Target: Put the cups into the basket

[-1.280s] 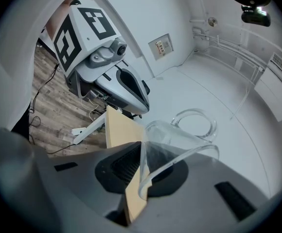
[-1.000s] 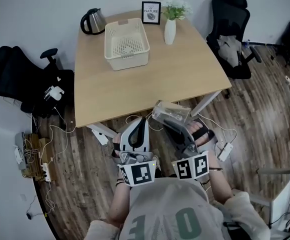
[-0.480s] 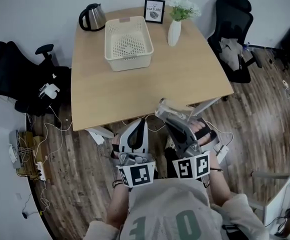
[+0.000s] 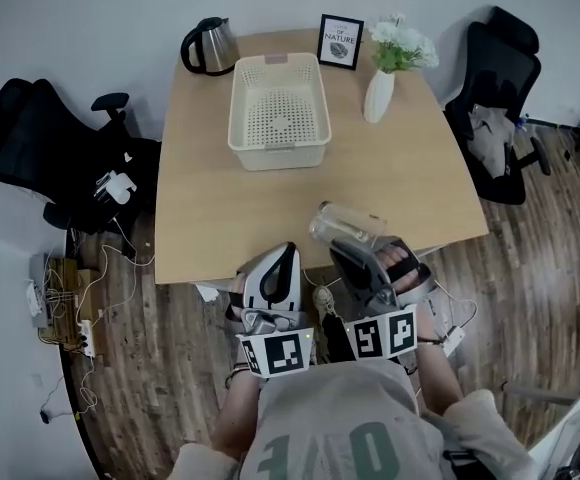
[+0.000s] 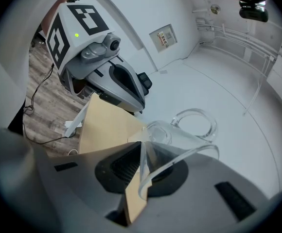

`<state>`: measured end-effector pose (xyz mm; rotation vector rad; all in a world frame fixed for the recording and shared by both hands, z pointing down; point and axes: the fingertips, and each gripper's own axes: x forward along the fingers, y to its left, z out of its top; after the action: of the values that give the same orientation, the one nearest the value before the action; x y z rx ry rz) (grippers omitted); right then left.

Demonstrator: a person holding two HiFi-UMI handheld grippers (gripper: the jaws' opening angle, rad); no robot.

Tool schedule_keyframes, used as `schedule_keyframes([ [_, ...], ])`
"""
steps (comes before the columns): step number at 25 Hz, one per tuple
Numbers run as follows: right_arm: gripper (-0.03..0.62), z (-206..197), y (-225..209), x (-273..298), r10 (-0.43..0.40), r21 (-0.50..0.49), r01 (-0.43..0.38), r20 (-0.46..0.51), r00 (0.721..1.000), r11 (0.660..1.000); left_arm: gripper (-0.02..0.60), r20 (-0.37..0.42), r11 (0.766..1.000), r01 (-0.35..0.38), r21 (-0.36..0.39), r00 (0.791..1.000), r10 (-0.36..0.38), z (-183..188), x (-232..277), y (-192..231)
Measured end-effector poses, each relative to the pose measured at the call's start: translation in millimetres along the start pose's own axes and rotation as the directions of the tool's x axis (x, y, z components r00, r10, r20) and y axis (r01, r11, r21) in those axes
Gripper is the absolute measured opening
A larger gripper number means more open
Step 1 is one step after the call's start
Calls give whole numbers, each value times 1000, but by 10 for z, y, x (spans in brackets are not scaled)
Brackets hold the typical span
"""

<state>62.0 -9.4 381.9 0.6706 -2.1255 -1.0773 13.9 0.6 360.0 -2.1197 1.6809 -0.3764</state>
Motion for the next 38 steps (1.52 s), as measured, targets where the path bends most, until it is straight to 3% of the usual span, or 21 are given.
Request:
schedule_keyframes([
  [9, 21, -300, -646, 703, 1, -20, 0, 67, 998, 1000, 9, -7, 998, -57, 22, 998, 57, -48, 889, 346],
  [18, 21, -516, -1016, 1314, 49, -47, -43, 127, 991, 998, 9, -51, 993, -105, 44, 993, 108, -178, 1496, 647],
  [38, 21, -529, -1469, 2378, 24, -68, -21, 46, 999, 997, 9, -3, 997, -76, 16, 997, 76, -564, 2241, 1482],
])
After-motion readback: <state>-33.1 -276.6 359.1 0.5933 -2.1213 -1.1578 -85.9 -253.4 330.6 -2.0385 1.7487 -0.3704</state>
